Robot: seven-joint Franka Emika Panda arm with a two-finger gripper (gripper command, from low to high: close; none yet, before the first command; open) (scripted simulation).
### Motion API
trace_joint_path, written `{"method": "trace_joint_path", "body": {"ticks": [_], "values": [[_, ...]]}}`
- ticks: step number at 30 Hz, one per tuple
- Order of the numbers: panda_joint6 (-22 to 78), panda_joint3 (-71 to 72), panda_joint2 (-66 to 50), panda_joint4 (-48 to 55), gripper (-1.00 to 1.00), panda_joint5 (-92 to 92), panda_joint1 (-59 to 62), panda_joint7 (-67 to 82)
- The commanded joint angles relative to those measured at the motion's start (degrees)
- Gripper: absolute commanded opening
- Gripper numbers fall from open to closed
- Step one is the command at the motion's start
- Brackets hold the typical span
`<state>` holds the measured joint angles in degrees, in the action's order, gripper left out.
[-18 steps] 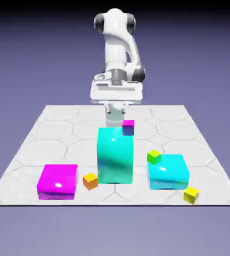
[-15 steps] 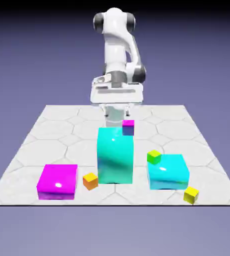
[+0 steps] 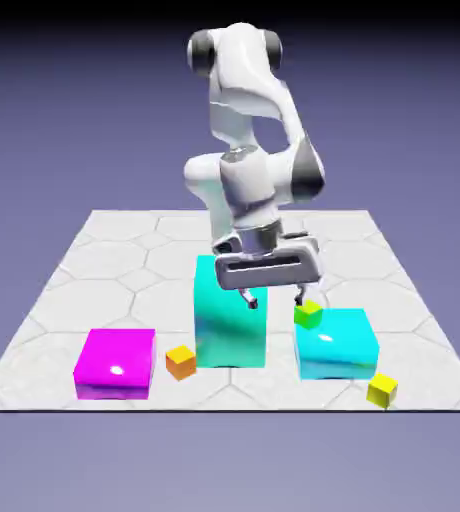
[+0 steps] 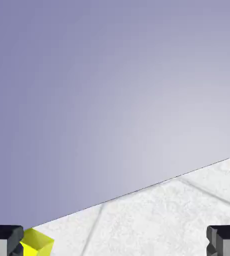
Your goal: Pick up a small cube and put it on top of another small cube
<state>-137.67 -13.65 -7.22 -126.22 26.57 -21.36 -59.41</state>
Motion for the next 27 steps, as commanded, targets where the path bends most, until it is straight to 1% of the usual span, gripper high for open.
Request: {"method": "trace_joint_path", "body": {"ticks": [1, 20, 21, 27], "values": [[1.89, -0.71, -2.08, 1.81, 0.00, 1.39, -1.00, -0.88], [37.15, -13.95, -40.77, 35.55, 0.00, 27.16, -20.98, -17.33], [37.15, -13.96, -40.77, 35.55, 0.00, 27.16, -20.98, -17.33], [30.61, -1.51, -41.01, 34.18, 0.00, 19.73, -12.03, -20.51]]}}
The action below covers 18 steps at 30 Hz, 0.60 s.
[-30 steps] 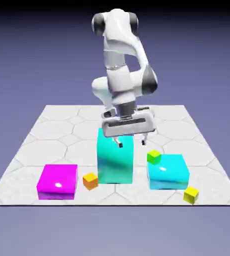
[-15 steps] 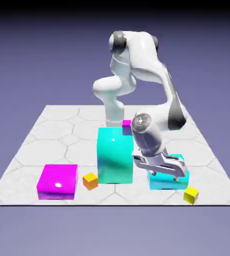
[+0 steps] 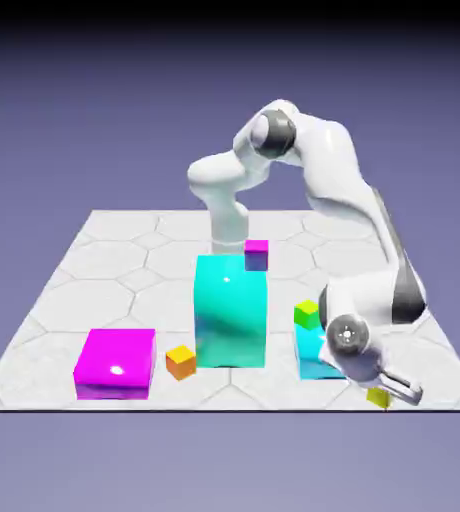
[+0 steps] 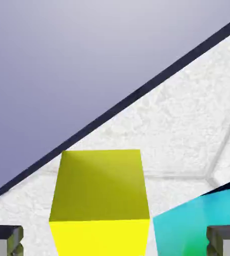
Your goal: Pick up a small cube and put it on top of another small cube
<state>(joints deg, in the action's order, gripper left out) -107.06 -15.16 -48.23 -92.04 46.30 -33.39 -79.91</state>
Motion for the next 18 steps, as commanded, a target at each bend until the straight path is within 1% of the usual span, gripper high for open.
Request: {"method": "trace_joint_path", "body": {"ticks": [1, 11, 12, 13, 14, 18], "values": [[-1.09, 2.08, -0.04, -0.23, 0.00, -1.24, 1.49, -0.53], [-11.99, 22.83, -0.44, -2.51, 0.00, -13.62, 16.41, -5.83], [-12.13, 23.09, -0.44, -2.54, 0.00, -13.78, 16.60, -5.90], [-12.13, 23.09, -0.44, -2.54, -1.00, -13.78, 16.60, -5.90], [-12.13, 23.09, -0.44, -2.54, -1.00, -13.78, 16.60, -5.90], [-7.77, 14.79, -0.28, -1.63, -1.00, -8.83, 10.64, -3.78]]}}
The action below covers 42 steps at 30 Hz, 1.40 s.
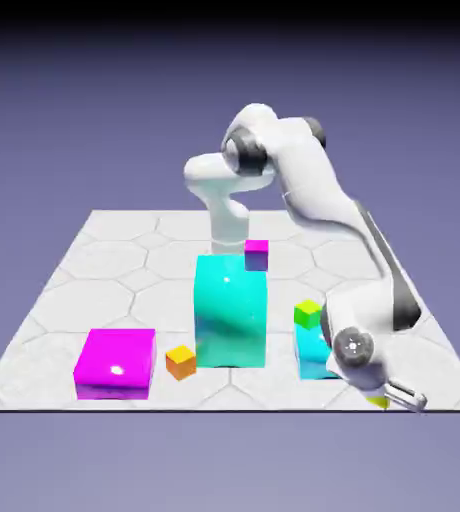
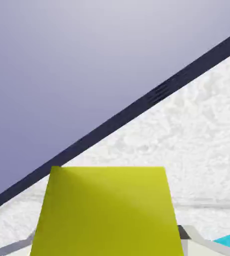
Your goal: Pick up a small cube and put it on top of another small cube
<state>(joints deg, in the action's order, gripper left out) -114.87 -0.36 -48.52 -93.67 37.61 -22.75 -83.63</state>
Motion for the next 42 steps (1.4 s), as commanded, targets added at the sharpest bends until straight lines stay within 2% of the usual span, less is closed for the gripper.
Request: {"method": "trace_joint_path", "body": {"ticks": [1, 13, 42], "values": [[1.13, -2.08, 0.04, 0.23, -1.00, 1.10, -1.49, 0.47], [14.21, -26.98, 0.52, 2.97, -1.00, 15.96, -19.39, 6.83], [37.90, 8.89, 58.89, -32.21, -1.00, -39.47, 17.65, 43.76]]}}
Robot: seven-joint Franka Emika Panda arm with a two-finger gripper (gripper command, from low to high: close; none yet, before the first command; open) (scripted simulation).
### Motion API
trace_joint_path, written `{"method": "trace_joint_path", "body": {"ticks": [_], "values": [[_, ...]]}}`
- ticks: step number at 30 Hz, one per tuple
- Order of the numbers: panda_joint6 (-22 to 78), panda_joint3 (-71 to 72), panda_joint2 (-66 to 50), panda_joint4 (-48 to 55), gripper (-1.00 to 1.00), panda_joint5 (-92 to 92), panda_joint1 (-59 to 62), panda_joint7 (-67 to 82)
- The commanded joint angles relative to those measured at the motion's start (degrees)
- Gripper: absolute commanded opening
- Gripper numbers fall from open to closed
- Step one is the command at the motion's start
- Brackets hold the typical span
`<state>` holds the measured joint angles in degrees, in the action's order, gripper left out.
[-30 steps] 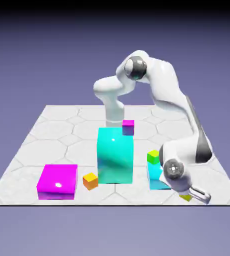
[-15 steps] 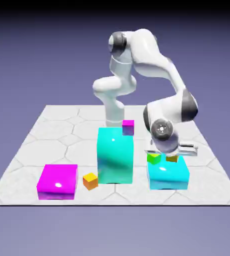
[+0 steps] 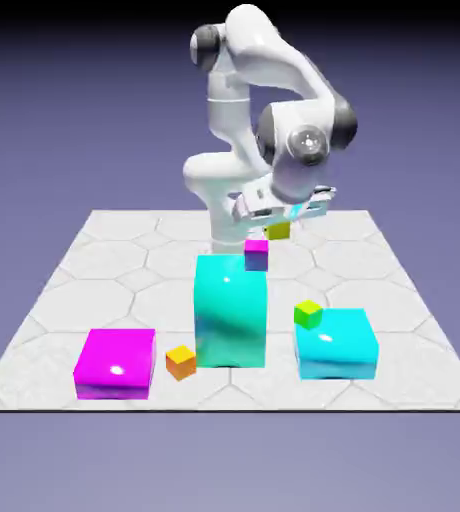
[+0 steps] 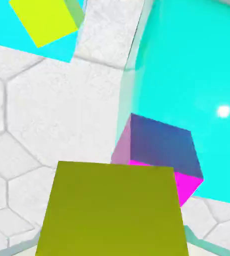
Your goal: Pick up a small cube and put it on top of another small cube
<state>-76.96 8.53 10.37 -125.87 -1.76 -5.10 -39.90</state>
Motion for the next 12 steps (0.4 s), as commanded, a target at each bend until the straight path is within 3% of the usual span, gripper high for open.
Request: {"method": "trace_joint_path", "body": {"ticks": [1, 7, 8, 12], "values": [[-0.01, 0.00, 0.00, 0.00, -1.00, -0.10, 0.00, 0.02], [-9.19, -0.19, 2.08, -11.23, -1.00, -0.02, 0.02, 0.09], [-9.19, -0.19, 2.08, -11.24, 1.00, -0.02, 0.02, 0.09], [-4.10, -0.08, 0.93, -5.01, 1.00, -0.06, 0.01, 0.05]]}}
